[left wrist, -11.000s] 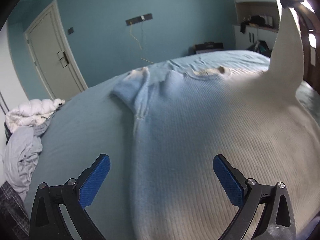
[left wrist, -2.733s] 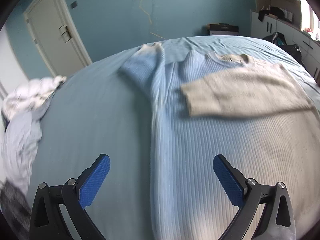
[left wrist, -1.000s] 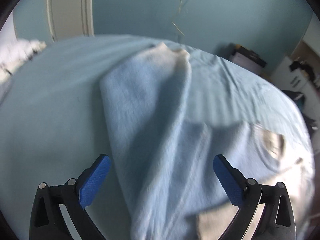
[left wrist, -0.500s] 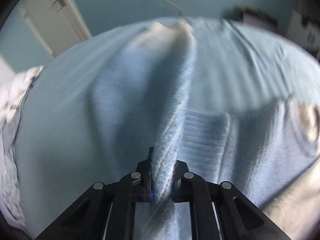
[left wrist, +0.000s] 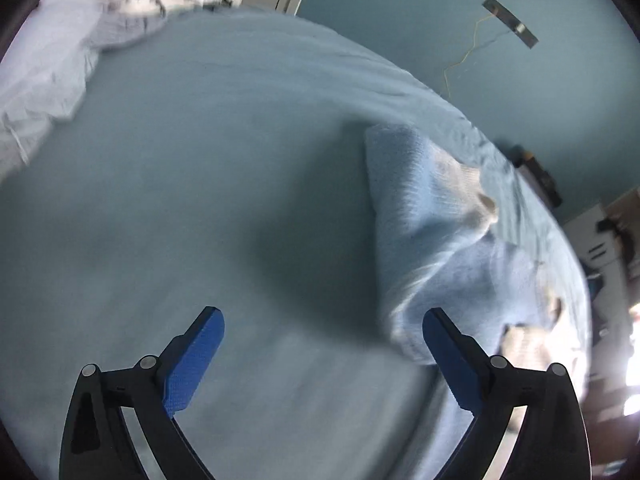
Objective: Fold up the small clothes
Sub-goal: 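Grasp the light-blue sleeve with the left gripper and lift it, then fold the light-blue sleeve across the sweater body and open the left gripper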
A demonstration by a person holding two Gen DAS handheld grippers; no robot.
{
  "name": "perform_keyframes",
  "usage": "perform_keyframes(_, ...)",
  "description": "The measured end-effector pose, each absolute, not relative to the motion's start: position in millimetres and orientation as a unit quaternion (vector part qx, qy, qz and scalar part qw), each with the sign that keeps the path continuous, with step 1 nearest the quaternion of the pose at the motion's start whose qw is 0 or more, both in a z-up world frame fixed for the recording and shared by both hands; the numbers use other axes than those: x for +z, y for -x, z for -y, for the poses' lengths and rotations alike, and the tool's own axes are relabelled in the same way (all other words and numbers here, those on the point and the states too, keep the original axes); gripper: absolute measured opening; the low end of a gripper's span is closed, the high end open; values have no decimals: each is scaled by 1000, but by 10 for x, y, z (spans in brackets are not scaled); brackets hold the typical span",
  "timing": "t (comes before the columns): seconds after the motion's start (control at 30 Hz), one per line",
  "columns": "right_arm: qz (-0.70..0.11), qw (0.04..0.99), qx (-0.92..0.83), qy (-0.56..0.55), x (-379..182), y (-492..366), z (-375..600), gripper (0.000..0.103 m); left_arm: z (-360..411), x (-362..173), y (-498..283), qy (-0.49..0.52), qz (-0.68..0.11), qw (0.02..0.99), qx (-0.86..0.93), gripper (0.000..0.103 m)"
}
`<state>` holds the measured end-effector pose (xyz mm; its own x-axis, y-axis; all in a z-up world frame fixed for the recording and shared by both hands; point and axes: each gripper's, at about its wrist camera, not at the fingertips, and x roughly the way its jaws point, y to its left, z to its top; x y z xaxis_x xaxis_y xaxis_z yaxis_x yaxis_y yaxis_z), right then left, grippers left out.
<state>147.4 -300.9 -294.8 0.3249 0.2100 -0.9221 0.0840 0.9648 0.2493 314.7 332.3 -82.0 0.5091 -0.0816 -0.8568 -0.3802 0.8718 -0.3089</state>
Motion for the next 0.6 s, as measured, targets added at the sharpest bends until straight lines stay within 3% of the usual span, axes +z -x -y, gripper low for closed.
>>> perform_keyframes(0.17,-587,799,32,-125,-3004,-1521,2998,102,-2423,-512,-3656,-53,-437,894,88,101)
perform_keyframes(0.23,-588,799,31,-125,-3001,-1521,3001,102,-2020,-502,-3950,-124,-429,893,53,101)
perform_keyframes(0.43,-588,801,30,-106,-3022,-1530,2951,102,-1170,-890,-4822,-183,-461,868,8,101)
perform_keyframes(0.6,-580,806,33,-111,-3013,-1541,2977,102,-988,-1363,-5384,-226,-505,830,65,101)
